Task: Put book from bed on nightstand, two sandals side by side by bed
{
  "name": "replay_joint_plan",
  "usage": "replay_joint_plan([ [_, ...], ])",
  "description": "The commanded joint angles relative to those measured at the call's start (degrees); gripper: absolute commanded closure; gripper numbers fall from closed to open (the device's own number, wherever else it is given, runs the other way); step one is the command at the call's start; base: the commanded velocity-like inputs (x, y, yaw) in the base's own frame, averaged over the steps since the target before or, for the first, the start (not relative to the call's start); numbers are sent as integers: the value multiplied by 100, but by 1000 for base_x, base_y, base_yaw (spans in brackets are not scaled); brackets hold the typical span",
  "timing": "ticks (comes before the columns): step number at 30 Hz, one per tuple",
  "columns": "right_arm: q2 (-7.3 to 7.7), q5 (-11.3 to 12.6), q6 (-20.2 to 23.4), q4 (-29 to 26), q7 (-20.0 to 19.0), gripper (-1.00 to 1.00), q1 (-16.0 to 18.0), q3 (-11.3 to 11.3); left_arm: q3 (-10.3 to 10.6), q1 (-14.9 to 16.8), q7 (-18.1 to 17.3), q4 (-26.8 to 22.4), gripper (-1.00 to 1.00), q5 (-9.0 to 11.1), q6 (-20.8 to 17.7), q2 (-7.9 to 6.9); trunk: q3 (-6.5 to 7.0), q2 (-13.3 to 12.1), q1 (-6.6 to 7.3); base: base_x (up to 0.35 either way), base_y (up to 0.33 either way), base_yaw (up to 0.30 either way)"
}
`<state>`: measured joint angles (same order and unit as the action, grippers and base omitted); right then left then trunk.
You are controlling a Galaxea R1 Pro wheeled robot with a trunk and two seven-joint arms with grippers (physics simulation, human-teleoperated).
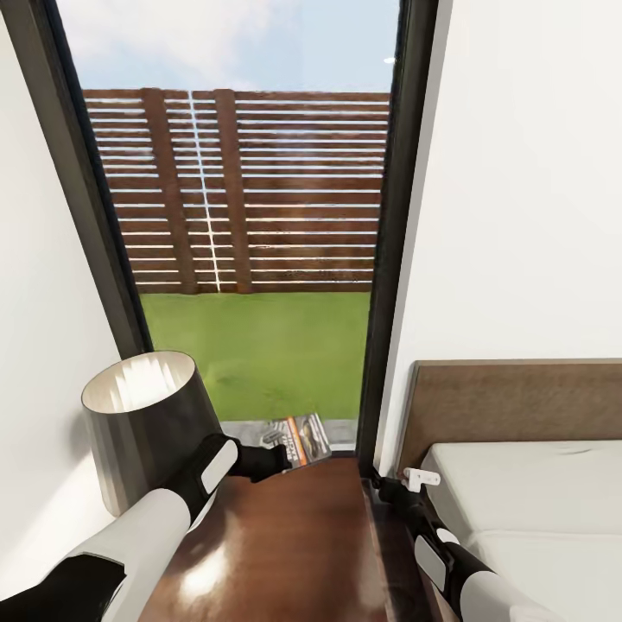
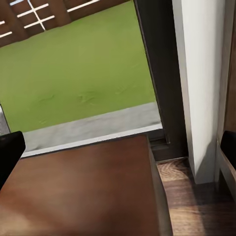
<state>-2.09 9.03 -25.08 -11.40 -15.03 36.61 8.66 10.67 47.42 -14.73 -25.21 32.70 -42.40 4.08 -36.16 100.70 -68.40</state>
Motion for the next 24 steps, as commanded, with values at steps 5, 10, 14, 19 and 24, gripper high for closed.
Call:
replay_joint_plan([
  [5, -2, 61, -6, -2, -75, -100, 4, 27, 13, 4, -27, -2, 100, -10, -66, -3, -6, 3, 1, 0, 0, 0],
  [10, -4, 74, -6, -58, -93, -100, 4, 32, 14, 4, -29, -2, 100, -9, -84, -2, -6, 3, 1, 0, 0, 0],
  [14, -13, 83, 2, -93, -105, -100, 4, 24, 15, 4, -29, -2, 100, -9, -98, 1, -6, 3, 1, 0, 0, 0],
  [19, -23, 88, 3, -141, -148, -100, 4, 26, 19, 4, -30, -2, 100, -11, -235, 4, -6, 3, 1, 0, 0, 0],
  [24, -33, 89, 3, -241, -173, -100, 6, 40, 21, 4, -27, -2, 100, -15, -358, 7, -6, 3, 1, 0, 0, 0],
])
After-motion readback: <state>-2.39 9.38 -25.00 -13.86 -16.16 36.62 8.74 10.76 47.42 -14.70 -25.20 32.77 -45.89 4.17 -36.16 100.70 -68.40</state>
